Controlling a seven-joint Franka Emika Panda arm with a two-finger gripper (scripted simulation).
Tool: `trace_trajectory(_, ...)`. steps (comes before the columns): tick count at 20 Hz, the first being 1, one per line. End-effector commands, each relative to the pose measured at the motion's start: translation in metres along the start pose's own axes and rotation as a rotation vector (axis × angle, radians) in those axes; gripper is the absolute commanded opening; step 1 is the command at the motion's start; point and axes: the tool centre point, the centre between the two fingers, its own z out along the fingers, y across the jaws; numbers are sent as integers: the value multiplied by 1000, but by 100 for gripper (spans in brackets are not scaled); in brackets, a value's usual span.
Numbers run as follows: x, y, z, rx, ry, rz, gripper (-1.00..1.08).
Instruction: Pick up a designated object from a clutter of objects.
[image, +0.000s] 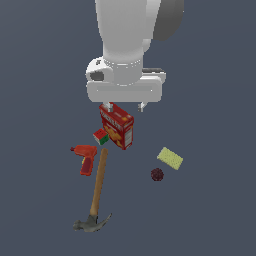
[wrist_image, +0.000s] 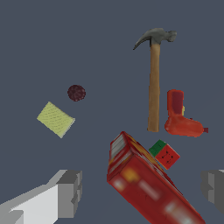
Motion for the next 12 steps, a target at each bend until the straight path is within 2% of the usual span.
trace_trajectory(1,0,0,0,0,0,0,108)
trace_trajectory(12,-2,1,0,14,-5,3,108)
